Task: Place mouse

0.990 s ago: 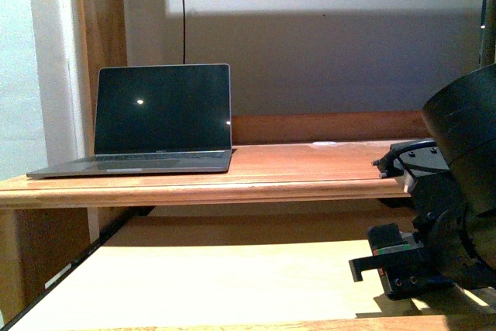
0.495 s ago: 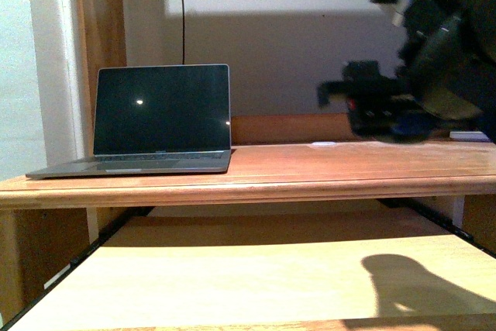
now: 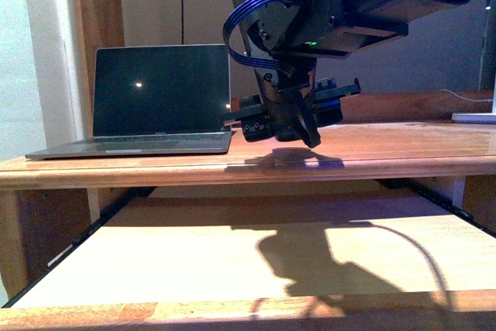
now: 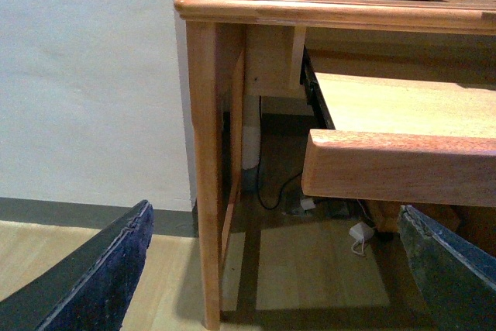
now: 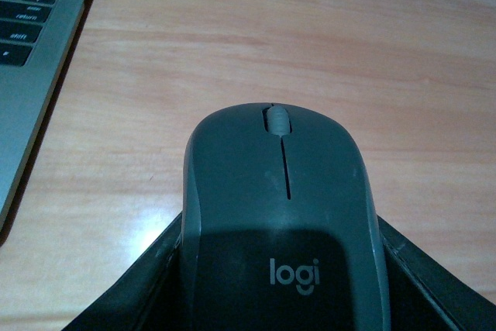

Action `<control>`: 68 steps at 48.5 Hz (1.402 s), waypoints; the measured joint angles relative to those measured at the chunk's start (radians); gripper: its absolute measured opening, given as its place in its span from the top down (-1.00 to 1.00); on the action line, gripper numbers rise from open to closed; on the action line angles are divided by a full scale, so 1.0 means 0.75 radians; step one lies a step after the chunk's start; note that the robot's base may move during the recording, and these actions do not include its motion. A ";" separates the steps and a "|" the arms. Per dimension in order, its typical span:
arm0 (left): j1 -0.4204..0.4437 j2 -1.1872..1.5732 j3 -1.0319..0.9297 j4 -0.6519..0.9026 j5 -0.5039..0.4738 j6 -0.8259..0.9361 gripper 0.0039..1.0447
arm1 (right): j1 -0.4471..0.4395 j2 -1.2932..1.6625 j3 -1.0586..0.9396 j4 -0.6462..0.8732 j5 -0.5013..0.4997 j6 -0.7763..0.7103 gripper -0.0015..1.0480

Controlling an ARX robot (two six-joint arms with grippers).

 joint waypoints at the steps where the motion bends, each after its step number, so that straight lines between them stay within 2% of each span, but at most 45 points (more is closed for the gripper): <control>1: 0.000 0.000 0.000 0.000 -0.001 0.000 -0.86 | -0.003 0.020 0.032 -0.010 0.003 0.000 -0.05; 5: 0.000 0.000 0.000 0.000 -0.001 0.000 -0.86 | -0.020 0.106 0.175 -0.060 0.004 0.001 -0.05; 14: 0.000 0.000 0.000 0.000 -0.001 0.000 -0.86 | -0.042 0.216 0.310 -0.090 -0.020 0.038 -0.06; 22: 0.000 0.000 0.000 0.000 -0.001 0.000 -0.86 | -0.046 0.252 0.342 -0.095 -0.034 0.084 -0.46; 30: 0.000 0.000 0.000 0.000 0.000 0.000 -0.86 | -0.061 0.215 0.251 0.015 -0.053 0.119 -0.86; 33: 0.000 0.000 0.000 0.000 0.000 0.000 -0.86 | -0.071 0.178 0.182 0.079 -0.067 0.123 -0.88; 41: 0.000 0.000 0.000 0.000 0.000 0.000 -0.86 | -0.130 -0.041 -0.140 0.357 -0.135 0.134 -0.86; 49: 0.000 0.000 0.000 0.000 0.000 0.000 -0.86 | -0.209 -0.385 -0.542 0.565 -0.291 0.125 -0.86; 58: 0.000 0.000 0.000 0.000 -0.001 0.000 -0.86 | -0.324 -0.892 -1.151 0.753 -0.612 0.110 -0.86; 68: 0.000 0.000 0.000 0.000 -0.001 0.000 -0.86 | -0.446 -1.346 -1.802 0.811 -0.966 0.043 -0.86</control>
